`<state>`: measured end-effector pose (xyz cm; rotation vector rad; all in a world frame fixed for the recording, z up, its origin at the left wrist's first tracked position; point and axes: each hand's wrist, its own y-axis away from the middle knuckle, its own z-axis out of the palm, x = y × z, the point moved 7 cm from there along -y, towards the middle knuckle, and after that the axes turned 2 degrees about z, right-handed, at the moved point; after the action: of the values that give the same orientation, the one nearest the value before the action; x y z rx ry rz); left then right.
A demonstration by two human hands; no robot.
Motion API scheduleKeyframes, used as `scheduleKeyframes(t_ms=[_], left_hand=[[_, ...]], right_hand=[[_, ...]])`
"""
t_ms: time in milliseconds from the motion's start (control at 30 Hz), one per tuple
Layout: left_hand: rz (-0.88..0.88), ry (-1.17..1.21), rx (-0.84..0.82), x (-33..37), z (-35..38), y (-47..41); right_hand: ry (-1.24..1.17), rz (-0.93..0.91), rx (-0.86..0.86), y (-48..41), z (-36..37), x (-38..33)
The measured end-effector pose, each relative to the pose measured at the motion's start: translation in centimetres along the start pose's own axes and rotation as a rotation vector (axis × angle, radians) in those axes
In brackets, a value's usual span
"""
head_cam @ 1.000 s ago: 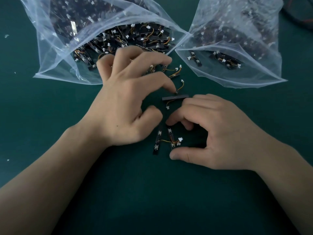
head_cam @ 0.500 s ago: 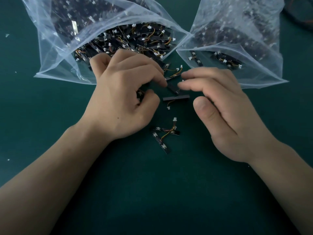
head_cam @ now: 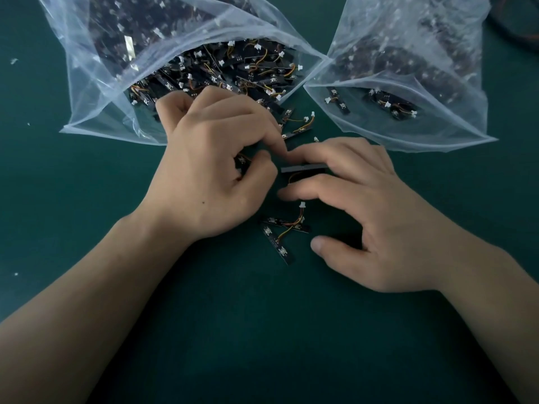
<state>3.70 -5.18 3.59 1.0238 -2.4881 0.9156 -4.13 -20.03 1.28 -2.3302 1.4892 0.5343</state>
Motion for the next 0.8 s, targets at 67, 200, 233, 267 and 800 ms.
scheduleKeyframes(t_ms=[67, 200, 233, 267, 800], left_hand=[[-0.002, 0.001, 0.006, 0.0, 0.0, 0.0], [-0.002, 0.003, 0.005, 0.0, 0.0, 0.1], [0.003, 0.006, 0.003, 0.0, 0.0, 0.1], [0.006, 0.008, 0.002, 0.1, 0.0, 0.1], [0.001, 0.019, 0.006, 0.2, 0.0, -0.1]], right_hand=[[0.008, -0.014, -0.014, 0.0, 0.1, -0.1], [-0.01, -0.026, -0.01, 0.0, 0.2, -0.1], [-0.021, -0.028, -0.008, 0.0, 0.2, -0.1], [-0.028, -0.032, -0.007, 0.0, 0.2, -0.2], [0.184, -0.036, -0.086, -0.1, 1.5, -1.0]])
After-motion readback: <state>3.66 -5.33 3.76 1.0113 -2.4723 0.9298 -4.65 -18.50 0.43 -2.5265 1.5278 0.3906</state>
